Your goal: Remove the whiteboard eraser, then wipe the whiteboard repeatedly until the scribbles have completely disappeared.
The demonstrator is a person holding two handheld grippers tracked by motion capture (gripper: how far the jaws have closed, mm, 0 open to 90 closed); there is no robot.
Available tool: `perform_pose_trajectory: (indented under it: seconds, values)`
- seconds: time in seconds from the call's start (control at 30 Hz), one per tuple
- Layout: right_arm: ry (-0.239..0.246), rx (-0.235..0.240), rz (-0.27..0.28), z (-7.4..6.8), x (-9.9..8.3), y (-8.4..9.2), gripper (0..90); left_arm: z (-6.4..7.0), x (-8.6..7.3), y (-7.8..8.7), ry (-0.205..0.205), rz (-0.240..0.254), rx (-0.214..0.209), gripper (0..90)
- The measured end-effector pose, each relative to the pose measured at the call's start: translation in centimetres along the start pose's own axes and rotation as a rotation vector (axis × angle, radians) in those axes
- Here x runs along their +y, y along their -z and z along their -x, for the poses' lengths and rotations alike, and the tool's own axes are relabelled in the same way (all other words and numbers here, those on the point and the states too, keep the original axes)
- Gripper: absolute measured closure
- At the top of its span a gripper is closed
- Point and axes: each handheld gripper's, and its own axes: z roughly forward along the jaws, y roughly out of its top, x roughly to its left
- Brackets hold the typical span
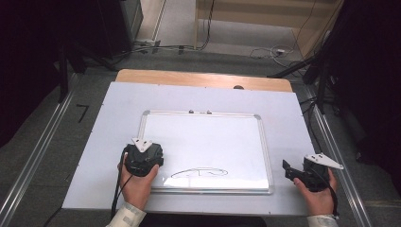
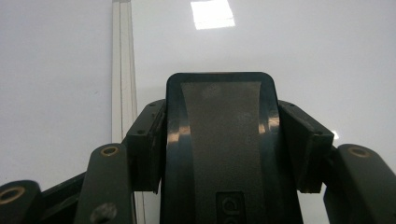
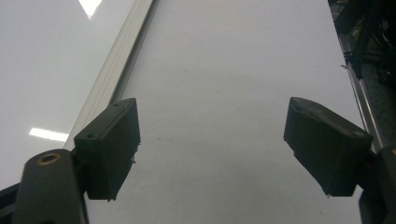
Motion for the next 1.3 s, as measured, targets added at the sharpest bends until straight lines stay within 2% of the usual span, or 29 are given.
perform_pose_trajectory:
  seconds: [0.27, 0.53, 0.83, 0.97, 1.3]
  values:
    - [0.002, 0.0, -0.001, 0.0, 0.0, 0.0, 17.3, 0.0, 0.0, 0.1, 0.005, 0.0, -0.009, 40.7]
    - [0.003, -0.002, -0.001, 0.0, 0.0, -0.1, 17.3, 0.3, 0.1, 0.1, 0.0, -0.001, -0.036, 40.7]
    - [-0.001, -0.003, -0.005, 0.0, 0.0, -0.1, 17.3, 1.1, 0.3, -0.3, -0.034, 0.0, -0.093, 40.7]
    - [0.0, -0.005, -0.005, 0.0, 0.0, -0.1, 17.3, 1.3, 0.3, -0.4, -0.044, 0.002, -0.098, 40.7]
    - [0.0, -0.011, -0.007, 0.0, -0.1, -0.2, 17.3, 2.0, 0.6, -1.3, -0.079, 0.011, -0.141, 40.7]
